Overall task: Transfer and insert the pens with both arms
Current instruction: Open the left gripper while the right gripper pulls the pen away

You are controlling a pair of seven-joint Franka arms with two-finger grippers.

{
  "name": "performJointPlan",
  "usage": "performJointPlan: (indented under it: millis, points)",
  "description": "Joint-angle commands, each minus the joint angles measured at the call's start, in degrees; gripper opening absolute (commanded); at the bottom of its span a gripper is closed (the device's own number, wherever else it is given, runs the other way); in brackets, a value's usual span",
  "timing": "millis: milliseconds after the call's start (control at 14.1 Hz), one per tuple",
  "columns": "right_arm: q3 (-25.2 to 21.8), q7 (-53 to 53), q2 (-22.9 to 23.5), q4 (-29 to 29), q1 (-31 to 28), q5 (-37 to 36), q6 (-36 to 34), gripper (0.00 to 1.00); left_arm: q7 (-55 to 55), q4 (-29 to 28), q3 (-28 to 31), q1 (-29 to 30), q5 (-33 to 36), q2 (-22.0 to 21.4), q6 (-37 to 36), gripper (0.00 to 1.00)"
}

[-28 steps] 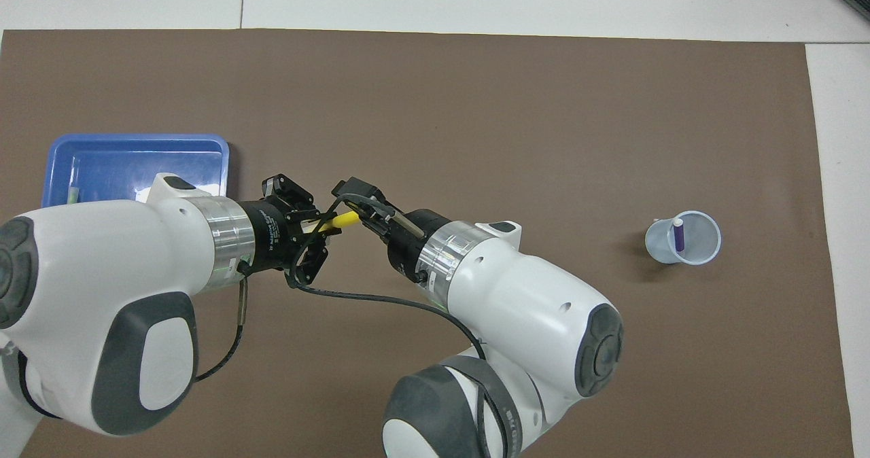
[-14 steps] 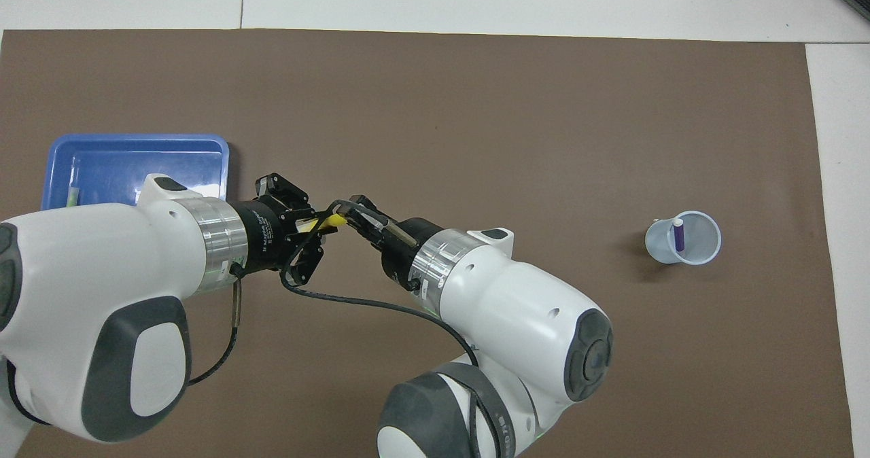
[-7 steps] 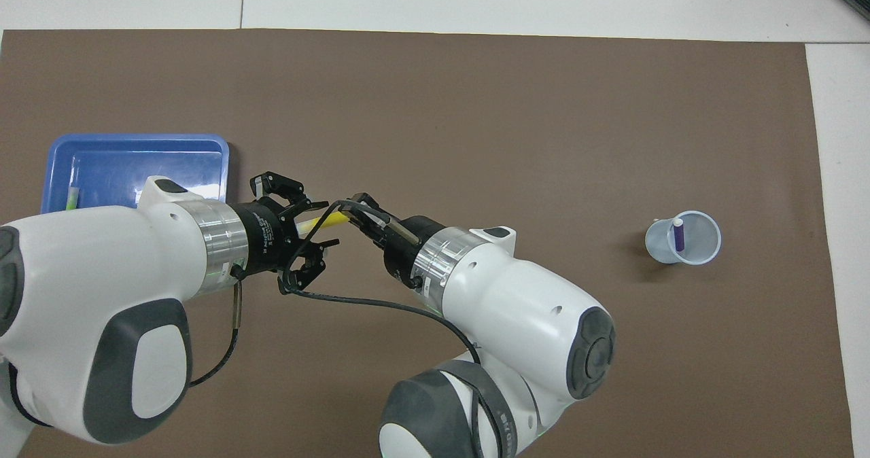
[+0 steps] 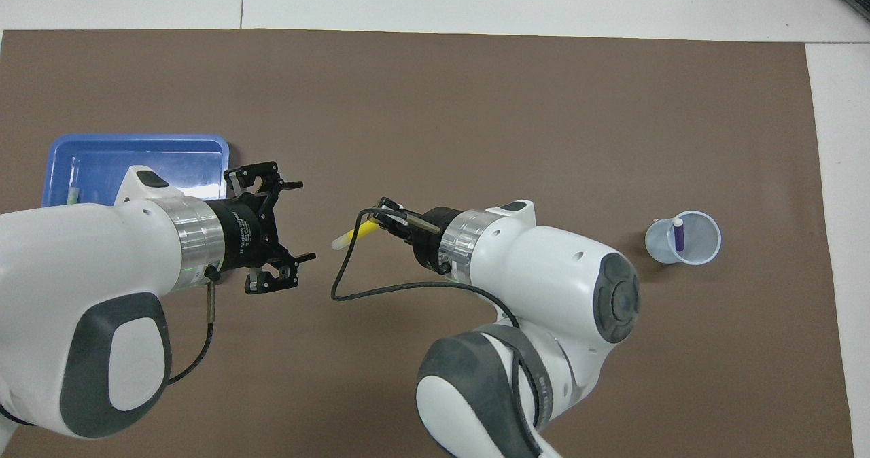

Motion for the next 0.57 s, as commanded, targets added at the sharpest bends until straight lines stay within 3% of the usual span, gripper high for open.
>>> performJointPlan:
  millis: [0,213,497]
  points:
    - [0.22,-7.22,-2.77,-2.81,-3.91,-5.14,-6.98,0.0,13.18,-2.93,0.25,4.03,-1.09,-3.03,-3.81,1.0]
    - [0.31,-11.97,-3.92,-3.87,-7.95,-18.14,-14.97,0.0,30.14,-2.58,0.51,11.05,-1.01,-3.65,-10.75,1.0]
    - [0.31,-20.49,-4.27,-2.21,-12.87,-29.22,-23.94,0.0,54.92,-2.41,0.86,19.85,-0.13,-4.53,-17.79,1.0]
